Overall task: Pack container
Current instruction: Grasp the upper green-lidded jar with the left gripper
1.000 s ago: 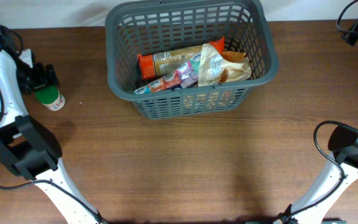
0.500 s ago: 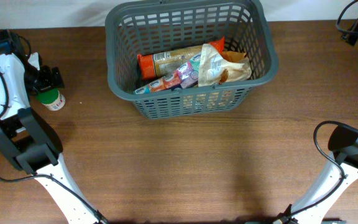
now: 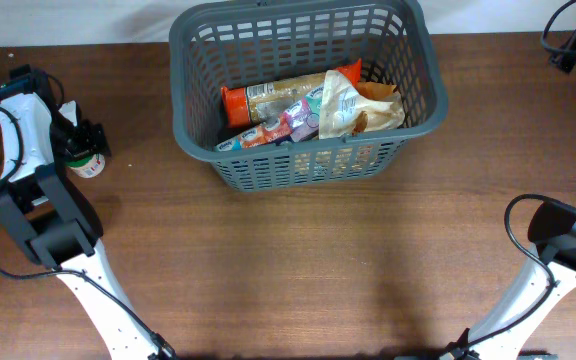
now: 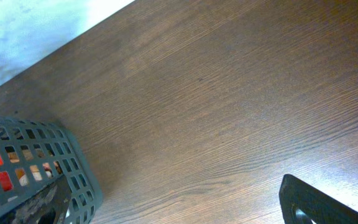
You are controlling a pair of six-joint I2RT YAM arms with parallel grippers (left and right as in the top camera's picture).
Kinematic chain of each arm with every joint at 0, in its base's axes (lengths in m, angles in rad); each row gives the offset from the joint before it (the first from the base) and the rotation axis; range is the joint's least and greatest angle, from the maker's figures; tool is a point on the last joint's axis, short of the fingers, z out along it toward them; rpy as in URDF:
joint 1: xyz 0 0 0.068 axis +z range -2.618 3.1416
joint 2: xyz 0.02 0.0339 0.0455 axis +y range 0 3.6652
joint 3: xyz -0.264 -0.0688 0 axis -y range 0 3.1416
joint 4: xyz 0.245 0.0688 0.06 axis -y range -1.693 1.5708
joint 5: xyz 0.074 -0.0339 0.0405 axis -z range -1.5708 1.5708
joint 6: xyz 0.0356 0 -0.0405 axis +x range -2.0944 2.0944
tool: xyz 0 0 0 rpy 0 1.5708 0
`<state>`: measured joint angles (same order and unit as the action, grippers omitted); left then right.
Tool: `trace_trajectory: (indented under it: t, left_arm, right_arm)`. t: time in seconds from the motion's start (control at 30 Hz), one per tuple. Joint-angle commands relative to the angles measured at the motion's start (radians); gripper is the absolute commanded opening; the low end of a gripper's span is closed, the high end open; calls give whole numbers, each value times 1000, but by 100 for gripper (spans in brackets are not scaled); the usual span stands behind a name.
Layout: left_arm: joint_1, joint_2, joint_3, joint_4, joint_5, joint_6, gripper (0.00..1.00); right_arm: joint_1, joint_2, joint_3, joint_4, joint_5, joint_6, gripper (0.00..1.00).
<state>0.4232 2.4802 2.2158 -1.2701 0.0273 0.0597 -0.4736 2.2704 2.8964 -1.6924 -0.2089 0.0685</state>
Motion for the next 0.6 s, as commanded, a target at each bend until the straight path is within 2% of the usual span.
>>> trace_trajectory:
  t: [0.0,0.07,0.2,0.3,0.33,0.57]
  left_arm:
    - [5,11,-3,1,14,5,80]
    - [5,11,-3,-1,13,5,75]
    - [5,11,-3,-9,11,5,56]
    - [5,11,0,-19,11,5,36]
    - [5,11,6,-28,11,6,22]
    - [5,11,130,-111,11,6,7]
  right_arm:
    - [3,10,1,-6,-8,0,99]
    - [3,10,1,-6,-9,0,99]
    - [3,10,1,-6,-8,0,99]
    - [3,10,1,-6,-9,0,99]
    - [3,10,1,-6,-8,0,99]
    - [3,10,1,-6,-8,0,99]
